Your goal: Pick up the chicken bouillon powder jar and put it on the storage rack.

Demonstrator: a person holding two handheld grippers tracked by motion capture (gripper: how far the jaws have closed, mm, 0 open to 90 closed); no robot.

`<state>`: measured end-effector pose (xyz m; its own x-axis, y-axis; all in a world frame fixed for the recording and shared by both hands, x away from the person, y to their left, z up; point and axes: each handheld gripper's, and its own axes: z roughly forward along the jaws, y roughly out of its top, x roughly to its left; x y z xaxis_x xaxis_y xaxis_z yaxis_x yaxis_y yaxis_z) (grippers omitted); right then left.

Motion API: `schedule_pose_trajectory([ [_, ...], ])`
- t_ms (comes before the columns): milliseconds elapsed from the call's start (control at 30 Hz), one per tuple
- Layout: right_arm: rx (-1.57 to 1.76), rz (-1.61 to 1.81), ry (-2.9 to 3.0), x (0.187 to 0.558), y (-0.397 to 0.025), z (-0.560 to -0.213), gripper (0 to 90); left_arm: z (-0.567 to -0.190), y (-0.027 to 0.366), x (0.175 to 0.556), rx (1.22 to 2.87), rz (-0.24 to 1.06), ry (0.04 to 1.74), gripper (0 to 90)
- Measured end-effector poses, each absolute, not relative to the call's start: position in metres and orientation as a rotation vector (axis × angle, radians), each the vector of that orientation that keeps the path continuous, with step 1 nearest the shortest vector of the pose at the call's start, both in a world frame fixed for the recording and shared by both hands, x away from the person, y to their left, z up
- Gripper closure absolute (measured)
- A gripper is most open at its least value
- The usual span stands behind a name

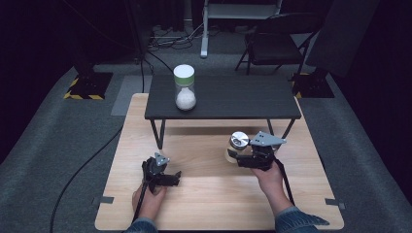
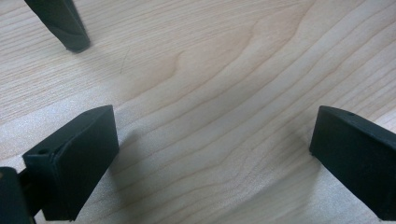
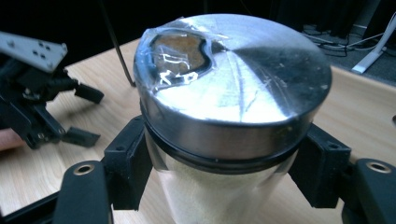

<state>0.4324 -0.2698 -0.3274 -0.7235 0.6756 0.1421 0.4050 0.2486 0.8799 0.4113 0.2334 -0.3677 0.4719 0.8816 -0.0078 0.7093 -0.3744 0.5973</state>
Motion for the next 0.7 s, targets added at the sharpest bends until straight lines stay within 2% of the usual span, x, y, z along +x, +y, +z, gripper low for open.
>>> schedule_pose_trajectory([
  [700,0.963,1.415,2.242,0.449,-0.267,-0.269,30.1,-0.368,0.233,0.412,2.188,0.429,1.32,1.1],
])
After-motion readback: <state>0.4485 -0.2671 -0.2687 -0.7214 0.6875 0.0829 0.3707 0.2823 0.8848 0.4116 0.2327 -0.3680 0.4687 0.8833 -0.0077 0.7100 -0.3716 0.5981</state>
